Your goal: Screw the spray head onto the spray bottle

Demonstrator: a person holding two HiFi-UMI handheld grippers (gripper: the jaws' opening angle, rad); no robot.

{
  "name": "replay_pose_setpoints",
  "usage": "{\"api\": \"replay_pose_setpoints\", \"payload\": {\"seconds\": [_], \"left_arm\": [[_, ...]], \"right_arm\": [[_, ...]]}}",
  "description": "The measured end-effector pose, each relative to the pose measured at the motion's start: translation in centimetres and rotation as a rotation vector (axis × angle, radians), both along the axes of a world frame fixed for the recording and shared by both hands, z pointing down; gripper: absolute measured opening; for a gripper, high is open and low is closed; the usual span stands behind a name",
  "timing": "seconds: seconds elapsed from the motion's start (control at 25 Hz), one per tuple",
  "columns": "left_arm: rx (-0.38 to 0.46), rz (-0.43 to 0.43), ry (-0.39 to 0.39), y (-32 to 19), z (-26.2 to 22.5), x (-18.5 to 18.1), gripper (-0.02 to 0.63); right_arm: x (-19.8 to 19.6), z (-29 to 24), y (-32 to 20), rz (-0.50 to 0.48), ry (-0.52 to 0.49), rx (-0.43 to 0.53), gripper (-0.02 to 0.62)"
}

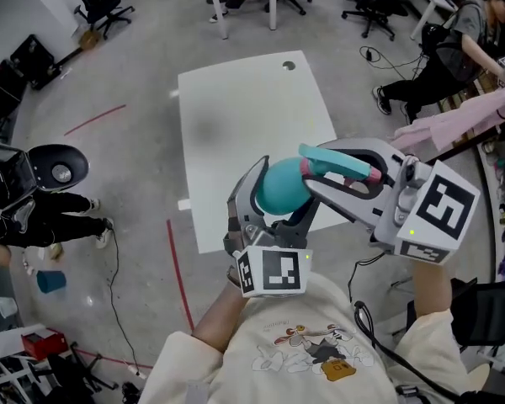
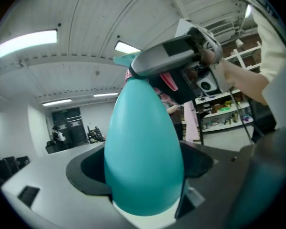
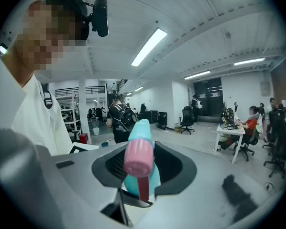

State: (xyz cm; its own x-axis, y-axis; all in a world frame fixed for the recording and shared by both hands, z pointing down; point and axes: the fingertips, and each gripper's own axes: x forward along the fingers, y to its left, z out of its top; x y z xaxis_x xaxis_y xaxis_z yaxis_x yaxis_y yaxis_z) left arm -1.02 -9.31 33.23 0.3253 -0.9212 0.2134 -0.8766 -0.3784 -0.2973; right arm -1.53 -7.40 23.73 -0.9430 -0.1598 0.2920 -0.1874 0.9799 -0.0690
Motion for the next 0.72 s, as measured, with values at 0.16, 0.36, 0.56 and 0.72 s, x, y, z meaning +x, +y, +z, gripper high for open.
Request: {"api": "replay_pose_setpoints", "payload": {"seconds": [0.16,0.36,0.56,0.72], "left_arm": [[0.074,-0.143,0.023,-0.4,-0.5,-1.2,0.425],[0.091,-0.174,0.059,-0.5,0.2,-2.3,0.425],[0.082,-0.104,0.176,-0.1,0.8,-0.9,0.425],[0.095,-0.028,0.244,-1.4,0.4,-0.4,0.425]], "right_arm": [[-0.8,-0.6,0.0,0.181,-0.041,0.066,0.134],[-2.2,0.1,0.0,0.317,-0.051,0.092,0.135],[-1.9,1.1,0.1,0.341,-0.105,0.005,0.138],[-2.1,1.1,0.6,0.231,-0.113,0.001,0.239]]}}
